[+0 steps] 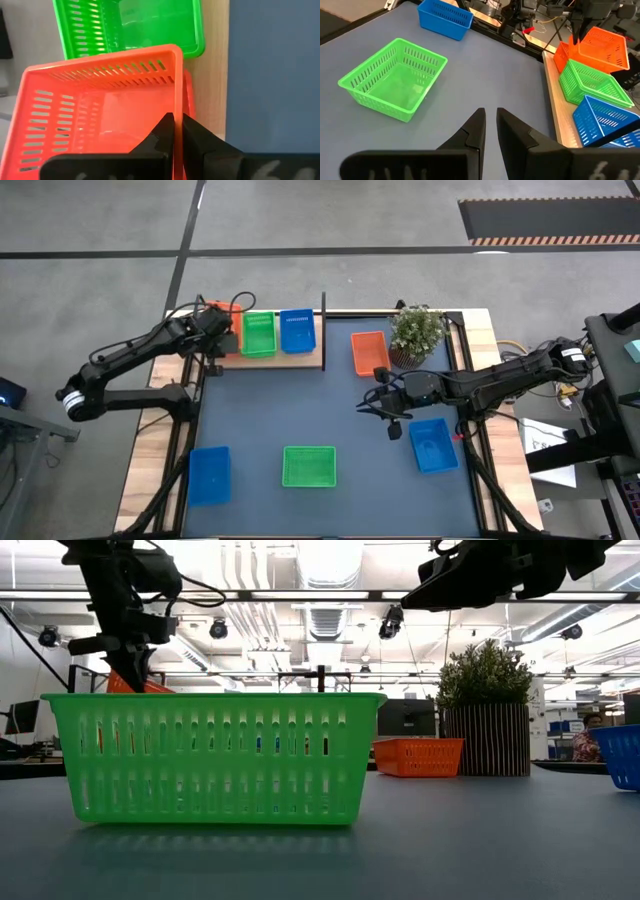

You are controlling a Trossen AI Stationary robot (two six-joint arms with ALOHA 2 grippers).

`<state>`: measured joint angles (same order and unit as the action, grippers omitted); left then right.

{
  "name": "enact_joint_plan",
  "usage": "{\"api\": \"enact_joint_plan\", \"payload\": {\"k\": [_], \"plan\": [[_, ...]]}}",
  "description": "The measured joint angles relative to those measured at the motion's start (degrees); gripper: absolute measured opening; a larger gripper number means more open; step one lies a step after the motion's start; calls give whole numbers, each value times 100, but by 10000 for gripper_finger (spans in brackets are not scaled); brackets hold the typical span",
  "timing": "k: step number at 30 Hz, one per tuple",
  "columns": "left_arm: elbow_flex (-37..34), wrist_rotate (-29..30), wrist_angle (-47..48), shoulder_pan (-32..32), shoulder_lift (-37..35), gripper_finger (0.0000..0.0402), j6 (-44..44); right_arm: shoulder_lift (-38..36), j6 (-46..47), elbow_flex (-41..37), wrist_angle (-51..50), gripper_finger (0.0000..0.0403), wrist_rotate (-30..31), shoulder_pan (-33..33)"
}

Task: Stack baskets on shelf by color
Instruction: Stack the bottom orange bin on top of the orange bin on the shelf

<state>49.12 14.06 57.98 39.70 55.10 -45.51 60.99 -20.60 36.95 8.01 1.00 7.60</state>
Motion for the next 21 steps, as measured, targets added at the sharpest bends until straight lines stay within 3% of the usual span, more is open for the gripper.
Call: {"api": "enact_joint_plan", "payload": {"k": [8,14,18,21], "plan": [[2,41,4,7,-3,58,-3,0,31,0,2,38,1,0],[169,564,8,-8,-39,104,18,0,46,0,0,38,1,0],[450,241,-136,-138,-33,110,832,0,46,0,0,38,1,0],[463,443,-488,-144,-24,104,1459,0,9,0,0,38,3,0]]}}
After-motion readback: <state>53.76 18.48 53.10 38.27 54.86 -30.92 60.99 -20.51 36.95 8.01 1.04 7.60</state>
